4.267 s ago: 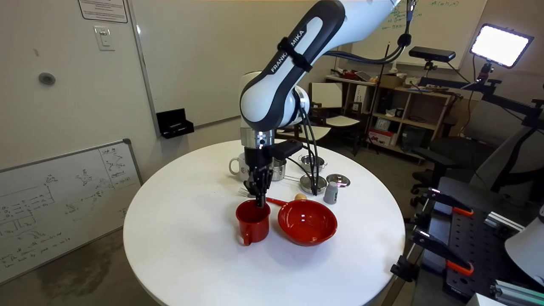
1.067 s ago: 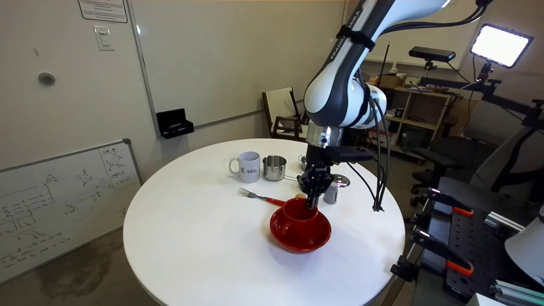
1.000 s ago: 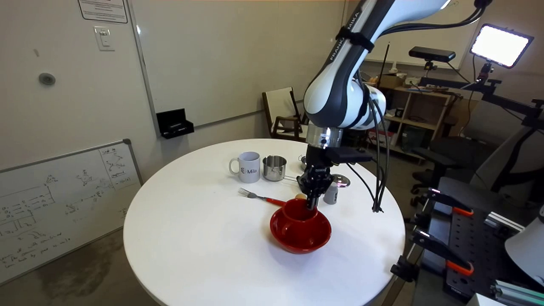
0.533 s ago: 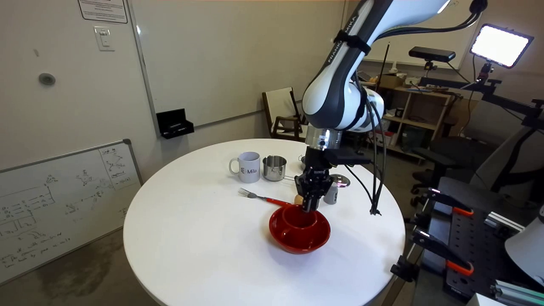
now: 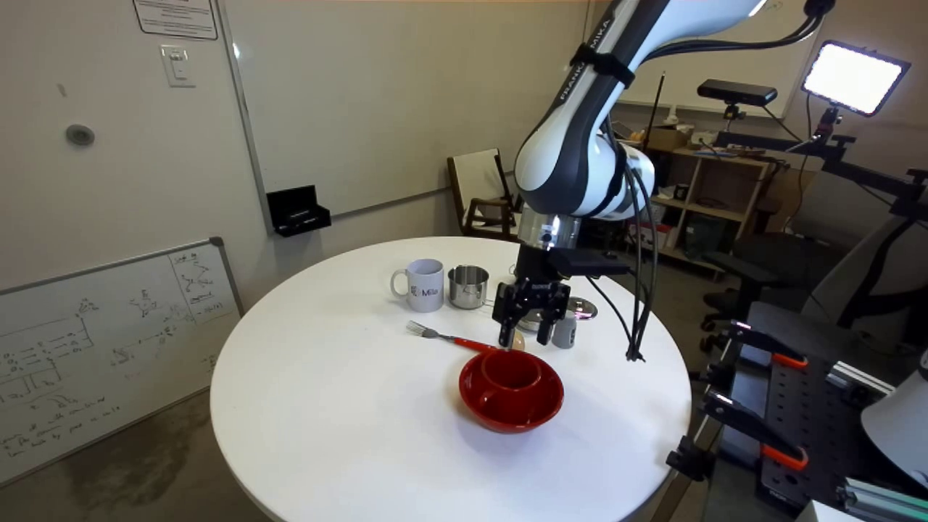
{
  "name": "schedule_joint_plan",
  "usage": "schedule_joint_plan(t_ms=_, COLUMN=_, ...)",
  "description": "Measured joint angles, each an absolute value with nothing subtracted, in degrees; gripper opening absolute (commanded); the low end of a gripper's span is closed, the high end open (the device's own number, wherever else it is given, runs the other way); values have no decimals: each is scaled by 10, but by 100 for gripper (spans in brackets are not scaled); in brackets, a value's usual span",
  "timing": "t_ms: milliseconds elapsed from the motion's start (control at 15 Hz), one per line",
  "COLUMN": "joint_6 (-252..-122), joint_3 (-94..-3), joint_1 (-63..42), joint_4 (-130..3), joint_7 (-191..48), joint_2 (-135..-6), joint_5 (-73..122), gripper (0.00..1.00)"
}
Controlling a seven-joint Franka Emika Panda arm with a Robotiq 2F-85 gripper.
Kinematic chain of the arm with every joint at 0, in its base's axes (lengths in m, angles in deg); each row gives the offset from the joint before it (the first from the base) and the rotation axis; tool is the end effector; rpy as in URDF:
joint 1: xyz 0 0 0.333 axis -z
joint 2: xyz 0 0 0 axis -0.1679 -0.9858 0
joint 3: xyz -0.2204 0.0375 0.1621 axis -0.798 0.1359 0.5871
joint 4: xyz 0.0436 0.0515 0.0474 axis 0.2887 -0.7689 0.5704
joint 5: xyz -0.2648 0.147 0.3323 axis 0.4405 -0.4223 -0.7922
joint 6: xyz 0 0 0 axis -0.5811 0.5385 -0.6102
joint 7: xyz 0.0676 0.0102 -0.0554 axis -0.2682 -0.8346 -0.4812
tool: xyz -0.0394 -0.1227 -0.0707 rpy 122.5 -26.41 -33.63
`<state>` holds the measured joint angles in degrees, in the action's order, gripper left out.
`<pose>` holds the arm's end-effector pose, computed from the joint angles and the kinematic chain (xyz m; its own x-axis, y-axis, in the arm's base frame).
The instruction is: Put the orange cup in the orange bowl
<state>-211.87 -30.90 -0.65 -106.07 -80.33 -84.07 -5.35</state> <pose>0.4756 0.0541 -0.0237 0.9441 -0.2980 -0.1412 -0.3245 -0.9154 -0.2383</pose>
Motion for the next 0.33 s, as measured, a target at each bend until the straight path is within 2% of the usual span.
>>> schedule_joint_plan(t_ms=333, joint_6=-2098, joint_3=-393, joint_1=-100, joint_4=-1067, joint_7=-708, joint_2=-765, joint_5=56, gripper=100)
